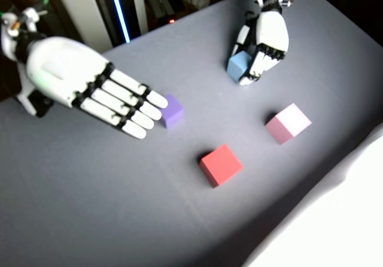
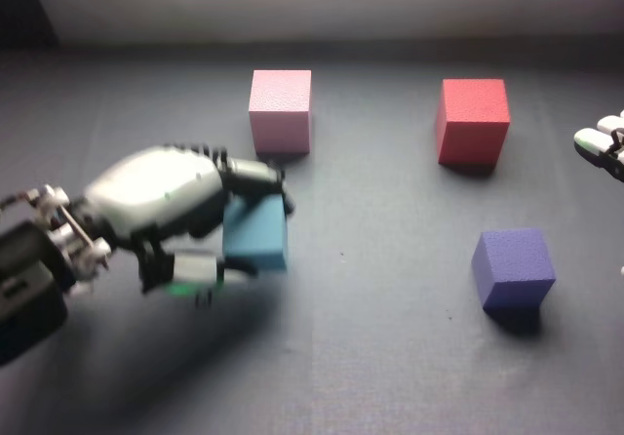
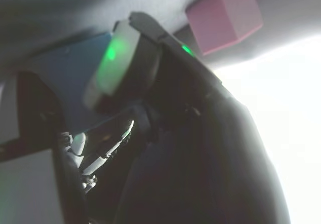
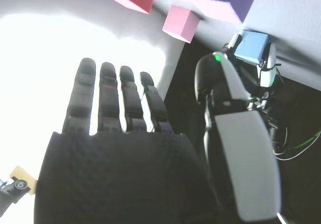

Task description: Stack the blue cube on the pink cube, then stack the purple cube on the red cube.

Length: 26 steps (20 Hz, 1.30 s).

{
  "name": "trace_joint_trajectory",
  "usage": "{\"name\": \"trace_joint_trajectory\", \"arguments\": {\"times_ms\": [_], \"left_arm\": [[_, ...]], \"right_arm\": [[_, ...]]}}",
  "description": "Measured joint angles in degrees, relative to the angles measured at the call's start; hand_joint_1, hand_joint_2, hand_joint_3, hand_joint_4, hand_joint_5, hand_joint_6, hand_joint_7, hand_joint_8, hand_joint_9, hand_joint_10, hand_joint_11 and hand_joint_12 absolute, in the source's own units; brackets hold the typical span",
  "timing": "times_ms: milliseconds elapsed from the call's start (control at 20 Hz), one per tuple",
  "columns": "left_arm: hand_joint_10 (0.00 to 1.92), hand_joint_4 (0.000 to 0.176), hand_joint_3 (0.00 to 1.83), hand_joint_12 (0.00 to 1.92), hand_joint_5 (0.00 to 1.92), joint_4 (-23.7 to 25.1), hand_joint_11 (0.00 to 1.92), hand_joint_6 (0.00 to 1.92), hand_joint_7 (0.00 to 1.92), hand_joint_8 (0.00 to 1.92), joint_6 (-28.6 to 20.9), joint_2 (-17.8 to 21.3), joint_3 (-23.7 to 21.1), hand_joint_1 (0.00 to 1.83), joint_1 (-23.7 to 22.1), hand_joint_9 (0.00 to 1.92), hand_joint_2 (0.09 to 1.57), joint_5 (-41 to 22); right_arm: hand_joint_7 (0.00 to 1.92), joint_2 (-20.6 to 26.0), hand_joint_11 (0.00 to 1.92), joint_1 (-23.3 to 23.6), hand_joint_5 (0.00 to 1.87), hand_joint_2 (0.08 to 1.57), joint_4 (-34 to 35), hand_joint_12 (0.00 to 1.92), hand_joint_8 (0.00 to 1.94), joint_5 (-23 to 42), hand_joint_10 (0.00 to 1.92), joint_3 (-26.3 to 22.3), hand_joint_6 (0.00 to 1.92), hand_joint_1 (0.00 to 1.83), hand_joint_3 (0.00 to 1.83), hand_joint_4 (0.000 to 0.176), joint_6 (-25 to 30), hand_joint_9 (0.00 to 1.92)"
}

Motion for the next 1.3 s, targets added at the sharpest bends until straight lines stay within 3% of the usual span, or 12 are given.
{"name": "trace_joint_trajectory", "arguments": {"times_ms": [100,200,250,350,400,600,750,850,1050,1100,1150,1300], "left_arm": [[1.92,0.0,0.0,1.92,0.7,-1.2,0.95,1.14,0.74,1.7,0.7,0.0,1.3,1.19,-2.2,0.87,1.27,0.0],[1.92,0.0,0.0,1.92,0.81,-1.0,1.04,1.22,0.76,1.91,1.1,-0.1,3.1,1.12,-5.0,0.93,1.2,2.0],[1.92,0.0,0.01,1.92,0.77,-2.1,0.99,1.1,0.72,1.77,1.3,-1.0,5.5,1.18,-8.2,0.88,1.25,3.6],[1.92,0.0,0.0,1.92,0.71,-1.8,1.06,1.34,0.7,1.57,1.4,-1.5,6.9,1.19,-10.4,0.91,1.27,5.2],[1.92,0.0,0.0,1.92,0.79,-1.8,0.75,1.14,0.71,1.65,1.4,-1.9,7.6,1.2,-11.7,0.68,1.25,5.9],[1.91,0.0,0.0,1.92,0.82,-1.9,0.82,1.02,0.77,1.62,1.9,-3.5,11.9,1.21,-17.9,0.75,1.23,11.0],[1.32,0.0,0.0,1.67,0.79,-1.6,0.7,1.18,0.9,1.28,2.4,-5.7,14.7,1.2,-21.0,0.79,1.19,15.1],[1.34,0.0,0.0,1.7,0.83,-1.4,0.66,1.11,0.86,1.35,2.4,-7.3,16.3,1.2,-21.8,0.76,1.19,17.5],[1.8,0.0,0.0,1.92,0.79,-2.4,0.88,1.07,0.8,1.57,2.4,-9.8,19.2,1.21,-22.0,0.8,1.22,21.6],[1.9,0.0,0.01,1.92,0.74,-3.1,0.99,1.29,0.75,1.49,2.4,-10.3,19.9,1.2,-22.0,0.87,1.24,22.5],[1.92,0.0,0.0,1.92,0.81,-3.2,1.12,1.24,0.83,1.82,2.4,-10.8,20.4,1.13,-22.0,0.98,1.21,22.9],[1.92,0.0,0.0,1.92,0.74,-4.3,0.93,1.1,0.66,1.78,2.6,-11.3,21.2,1.18,-22.0,0.78,1.28,24.1]], "right_arm": [[0.0,0.0,0.0,0.0,0.0,1.34,0.3,0.0,0.0,0.1,0.0,0.0,0.0,0.56,0.0,0.0,0.0,0.0],[0.0,0.0,0.0,0.0,0.0,1.34,0.2,0.0,0.0,0.1,0.0,0.0,0.0,0.58,0.0,0.0,0.0,0.0],[0.0,0.0,0.0,0.0,0.0,1.34,0.4,0.0,0.0,0.1,0.0,0.0,0.0,0.62,0.0,0.0,0.0,0.0],[0.0,0.0,0.0,0.0,0.0,1.34,0.5,0.0,0.0,0.1,0.0,0.0,0.0,0.58,0.0,0.0,0.0,0.0],[0.0,0.0,0.0,-0.2,0.0,1.34,0.4,0.0,0.0,0.2,0.0,0.0,0.0,0.57,0.0,0.0,0.0,0.0],[0.0,-0.4,0.0,-0.8,0.0,1.35,0.5,0.0,0.0,0.3,0.0,0.1,0.0,0.62,0.0,0.0,0.0,0.0],[0.0,-0.7,0.0,-0.8,0.0,1.35,0.2,0.0,0.0,0.1,0.0,0.2,0.0,0.61,0.0,0.0,0.2,0.0],[0.0,-0.7,0.0,-0.8,0.0,1.35,0.4,0.0,0.0,0.1,0.0,0.2,0.0,0.62,0.0,0.0,0.3,0.0],[0.0,-0.9,0.0,-0.8,0.0,1.35,0.6,0.0,0.0,0.1,0.0,0.3,0.0,0.69,0.0,0.0,0.4,0.0],[0.0,-1.0,0.0,-0.8,0.0,1.35,0.4,0.0,0.0,0.1,0.0,0.3,0.0,0.69,0.0,0.0,0.4,0.0],[0.0,-1.0,0.0,-0.8,0.0,1.35,0.5,0.0,0.0,0.0,0.0,0.3,0.0,0.68,0.0,0.0,0.4,0.0],[0.0,-1.0,0.0,-0.8,0.0,1.35,0.5,0.0,0.0,0.0,0.0,0.3,0.0,0.66,0.0,0.0,0.5,0.0]]}}
